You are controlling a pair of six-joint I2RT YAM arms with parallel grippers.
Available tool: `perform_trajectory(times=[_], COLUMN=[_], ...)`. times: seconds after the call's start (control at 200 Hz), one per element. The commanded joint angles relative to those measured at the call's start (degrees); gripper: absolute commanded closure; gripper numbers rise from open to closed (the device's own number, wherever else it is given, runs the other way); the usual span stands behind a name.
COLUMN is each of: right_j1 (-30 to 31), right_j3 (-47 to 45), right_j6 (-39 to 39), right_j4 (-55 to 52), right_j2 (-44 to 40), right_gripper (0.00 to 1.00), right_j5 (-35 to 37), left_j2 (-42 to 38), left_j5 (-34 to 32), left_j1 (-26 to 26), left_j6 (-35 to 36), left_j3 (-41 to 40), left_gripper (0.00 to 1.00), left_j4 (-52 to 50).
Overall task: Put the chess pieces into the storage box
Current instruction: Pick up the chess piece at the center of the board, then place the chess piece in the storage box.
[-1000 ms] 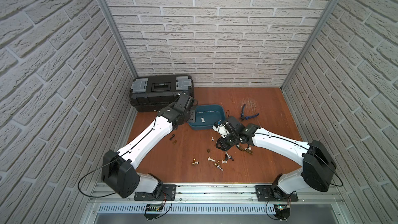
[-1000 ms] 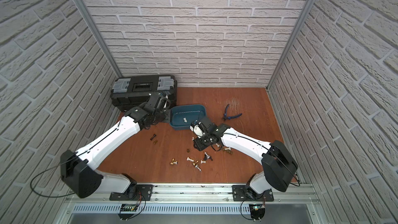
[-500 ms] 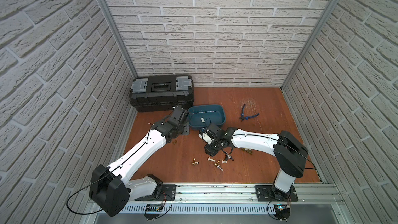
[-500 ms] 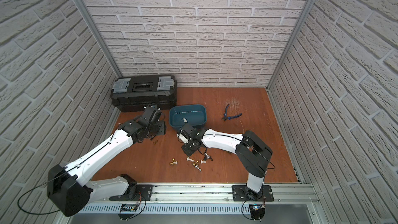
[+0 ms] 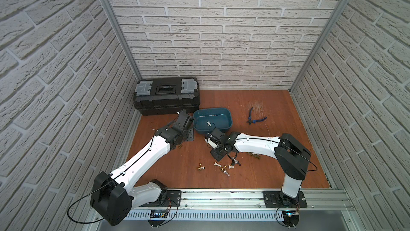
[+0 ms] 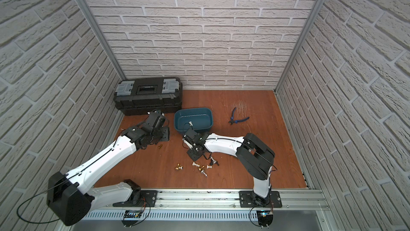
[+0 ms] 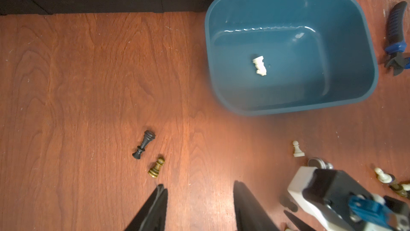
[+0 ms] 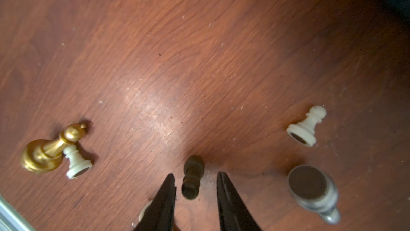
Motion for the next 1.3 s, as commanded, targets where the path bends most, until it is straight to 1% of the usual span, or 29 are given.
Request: perform_trajectory(times=[0.0,0.09,0.105,0.22,0.275,0.43,0.515,0.63,0.725,0.815,0.88,1.005,1.095,1.205,1.285,1.295], right_j1=[0.42,0.42,0.41,0.38,0.44,0.45,0.43,0.40,0.46,0.22,-0.21,-2.77,-5.76,-9.60,-12.70,-13.07], right_j3=[1.45,1.69,1.75,2.22,2.41,2.81,3.10,3.33,4.46,7.41,10.75,17.62,22.41,28.52,33.69,34.31], right_j6=[0.38,0.30,0.30,0.04,-0.13,-0.65,-0.88,-0.60,-0.46,-1.07,-1.89,-3.40,-4.11,-4.88,-4.76,-4.66], right_j4=[0.49,0.49,0.49,-0.02,-0.25,-1.28,-1.88,-2.68,-4.34,-6.71,-9.13,-11.95,-12.19,-11.38,-12.21,-12.37], right_j2=[0.15,0.45,0.45,0.21,-0.10,-1.03,-1.18,-2.80,-5.77,-8.24,-8.51,-6.43,-3.58,2.19,6.89,8.46], right_gripper=[0.71,0.72,0.74,0.76,0.80,0.83,0.89,0.90,0.90,0.90,0.90,0.91,0.91,0.91,0.92,0.92], right_j5=[0.51,0.27,0.15,0.01,-0.16,-0.25,-0.60,-0.78,-0.63,0.53,2.21,4.77,4.97,4.89,3.02,2.85], left_j2=[-1.22,-1.24,-1.25,-0.96,-0.83,-0.60,-0.64,-1.06,-1.80,-2.55,-3.10,-3.31,-3.12,-3.05,-2.93,-2.88], left_j5=[-1.04,-1.45,-1.46,-1.72,-1.75,-2.00,-2.01,-2.18,-2.57,-3.14,-3.39,-3.51,-3.46,-3.50,-3.42,-3.42], left_j1=[0.26,0.26,0.26,0.26,0.24,0.26,0.25,0.30,0.24,0.28,0.25,0.27,0.27,0.26,0.26,0.26], left_j6=[-0.23,-0.14,-0.13,0.11,0.24,0.49,0.39,0.35,0.47,0.59,0.74,0.79,0.87,1.20,1.41,1.57], left_j3=[-1.13,-1.35,-1.35,-1.16,-1.09,-1.11,-1.17,-1.17,-1.17,-0.93,-0.73,-0.22,0.21,0.49,0.85,0.85], left_gripper=[0.47,0.47,0.47,0.47,0.47,0.47,0.47,0.47,0.47,0.47,0.47,0.47,0.47,0.47,0.47,0.47], left_j4=[0.66,0.68,0.75,0.67,0.68,0.77,0.86,0.71,0.42,0.08,0.00,-0.14,-0.54,-0.72,-1.13,-1.16])
